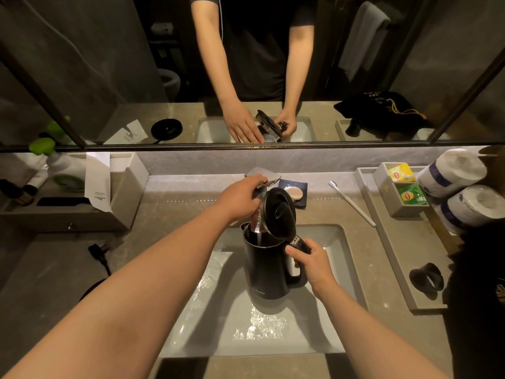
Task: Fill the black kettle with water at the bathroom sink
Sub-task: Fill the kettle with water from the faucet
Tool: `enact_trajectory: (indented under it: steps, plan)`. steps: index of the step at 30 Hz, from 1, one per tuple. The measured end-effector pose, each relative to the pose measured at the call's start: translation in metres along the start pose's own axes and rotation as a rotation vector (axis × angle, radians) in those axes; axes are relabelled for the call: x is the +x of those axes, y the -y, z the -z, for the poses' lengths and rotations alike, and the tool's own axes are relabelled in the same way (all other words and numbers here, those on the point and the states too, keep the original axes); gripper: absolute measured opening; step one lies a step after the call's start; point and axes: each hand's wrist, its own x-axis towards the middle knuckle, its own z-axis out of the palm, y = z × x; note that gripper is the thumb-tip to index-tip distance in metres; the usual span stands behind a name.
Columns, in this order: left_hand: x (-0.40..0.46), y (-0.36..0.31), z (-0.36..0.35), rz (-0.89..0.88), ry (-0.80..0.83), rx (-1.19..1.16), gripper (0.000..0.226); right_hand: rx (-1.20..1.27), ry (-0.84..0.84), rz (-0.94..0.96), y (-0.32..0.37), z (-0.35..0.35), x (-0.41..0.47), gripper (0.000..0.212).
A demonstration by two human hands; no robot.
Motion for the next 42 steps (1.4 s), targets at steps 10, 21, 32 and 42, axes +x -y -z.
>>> enact_trajectory:
  steps: [10, 21, 32, 42]
  plan:
    - [0.001, -0.001, -0.002, 0.014, -0.002, 0.0, 0.047, -0.01, -0.023, -0.02, -0.008, -0.001, 0.002, 0.016]
    - [-0.001, -0.003, 0.001, 0.018, 0.004, 0.001, 0.046, 0.014, -0.031, -0.011, -0.012, 0.001, 0.002, 0.02]
    - [-0.001, -0.005, 0.001, 0.032, 0.002, 0.005, 0.047, 0.028, -0.03, -0.015, -0.016, 0.002, 0.004, 0.022]
    - [-0.001, -0.004, 0.0, 0.051, 0.01, -0.021, 0.049, 0.048, -0.033, -0.019, -0.021, 0.001, 0.005, 0.022]
